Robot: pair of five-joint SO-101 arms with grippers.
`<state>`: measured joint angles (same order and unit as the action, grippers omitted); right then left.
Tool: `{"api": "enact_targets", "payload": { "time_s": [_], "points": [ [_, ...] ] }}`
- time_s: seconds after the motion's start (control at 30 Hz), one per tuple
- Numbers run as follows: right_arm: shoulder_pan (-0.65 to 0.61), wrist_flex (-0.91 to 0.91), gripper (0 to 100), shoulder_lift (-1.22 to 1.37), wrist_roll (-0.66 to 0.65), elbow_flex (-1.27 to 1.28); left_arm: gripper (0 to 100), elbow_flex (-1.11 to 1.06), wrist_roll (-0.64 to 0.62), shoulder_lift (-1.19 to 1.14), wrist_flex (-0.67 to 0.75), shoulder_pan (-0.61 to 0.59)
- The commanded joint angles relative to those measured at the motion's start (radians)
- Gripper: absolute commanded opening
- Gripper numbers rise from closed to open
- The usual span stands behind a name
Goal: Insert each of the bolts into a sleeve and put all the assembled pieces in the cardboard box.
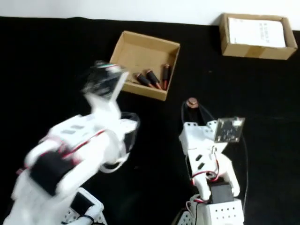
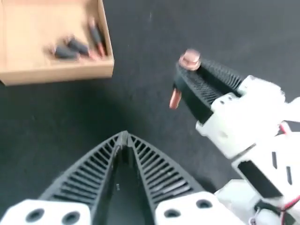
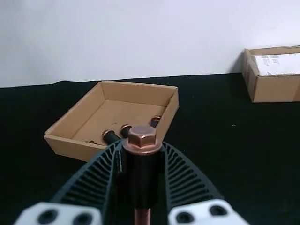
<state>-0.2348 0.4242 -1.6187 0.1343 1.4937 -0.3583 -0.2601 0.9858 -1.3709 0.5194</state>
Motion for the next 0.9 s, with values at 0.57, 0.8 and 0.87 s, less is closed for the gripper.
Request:
{"api": "enact_targets", "payload": {
  "time_s": [0.57,0.8,0.87],
  "points": [
    [-0.005,0.001,0.6,1.021,-0.169,-0.888,1,-0.891,-0.002,0.719,0.459,-0.564],
    [-0.096,-0.004,0.6,1.276,-0.267,-1.049,1,-1.159,-0.008,0.819,0.606,-0.641],
    [-0.119,-0.004,0.6,1.348,-0.319,-1.092,1,-1.21,-0.009,0.823,0.626,-0.656]
  ]
}}
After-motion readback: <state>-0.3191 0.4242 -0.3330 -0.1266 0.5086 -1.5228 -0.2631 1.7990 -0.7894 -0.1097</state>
